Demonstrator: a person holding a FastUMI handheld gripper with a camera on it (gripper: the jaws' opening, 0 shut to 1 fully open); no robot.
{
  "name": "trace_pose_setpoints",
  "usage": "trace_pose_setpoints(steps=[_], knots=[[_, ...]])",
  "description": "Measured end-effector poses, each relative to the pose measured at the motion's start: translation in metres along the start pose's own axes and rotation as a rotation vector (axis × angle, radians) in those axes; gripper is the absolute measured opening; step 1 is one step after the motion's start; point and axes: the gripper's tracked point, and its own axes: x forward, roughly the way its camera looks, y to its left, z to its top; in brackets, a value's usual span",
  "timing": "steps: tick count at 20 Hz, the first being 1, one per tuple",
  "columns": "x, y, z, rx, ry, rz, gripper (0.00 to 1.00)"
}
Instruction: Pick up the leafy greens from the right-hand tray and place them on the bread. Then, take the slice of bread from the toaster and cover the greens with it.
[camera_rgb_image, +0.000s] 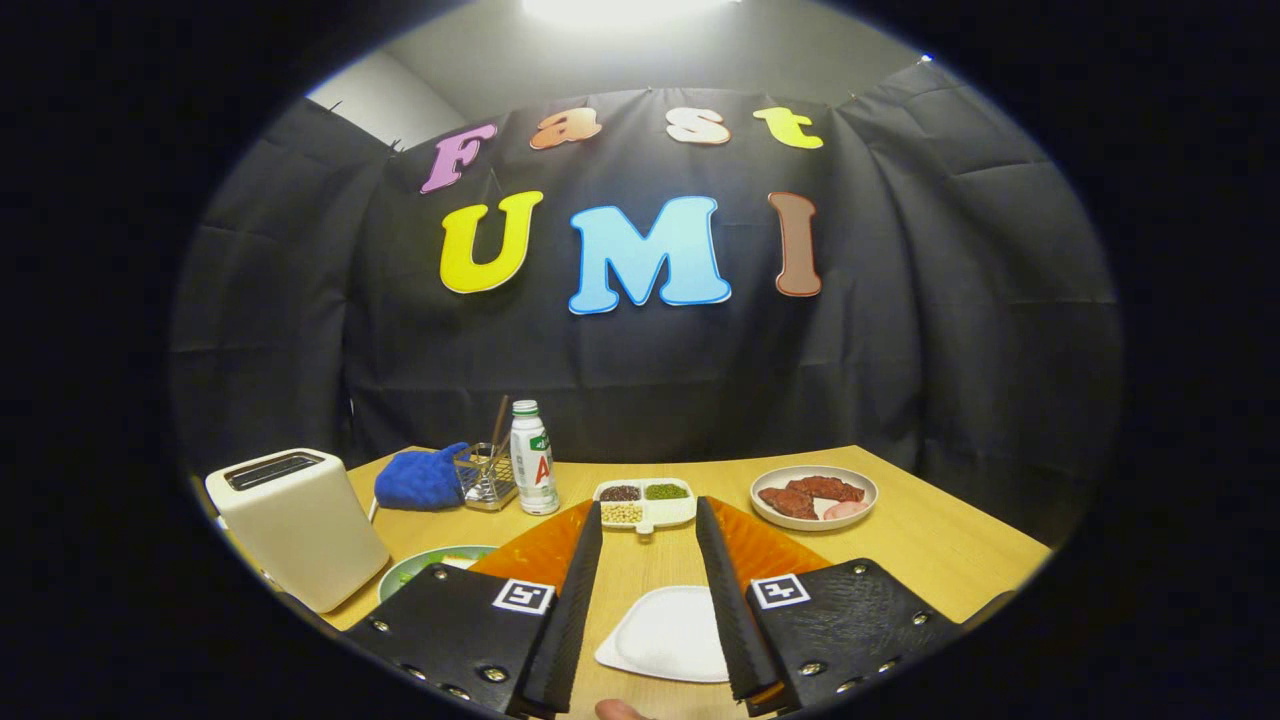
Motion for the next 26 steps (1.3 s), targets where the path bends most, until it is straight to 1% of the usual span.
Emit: trace_pose_setpoints(steps=[2, 6, 8, 10, 13, 16, 18, 19, 21, 22, 26], knots=[[0.0, -0.022, 0.006, -0.016, -0.017, -0.027, 0.57], [-0.002, -0.054, 0.01, -0.038, -0.027, -0.054, 0.57], [-0.003, -0.065, 0.007, -0.04, -0.021, -0.043, 0.57], [-0.003, -0.075, 0.003, -0.032, -0.005, -0.012, 0.57], [-0.002, -0.107, -0.004, -0.033, 0.018, -0.019, 0.57], [-0.004, -0.149, -0.008, -0.072, 0.009, -0.051, 0.57], [-0.006, -0.176, -0.012, -0.048, 0.01, -0.059, 0.57], [-0.007, -0.188, -0.014, -0.042, 0.018, -0.056, 0.57], [-0.009, -0.211, -0.021, -0.039, 0.034, -0.013, 0.57], [-0.009, -0.227, -0.021, -0.037, 0.031, -0.006, 0.57], [-0.006, -0.307, -0.015, -0.064, -0.023, -0.069, 0.57]])
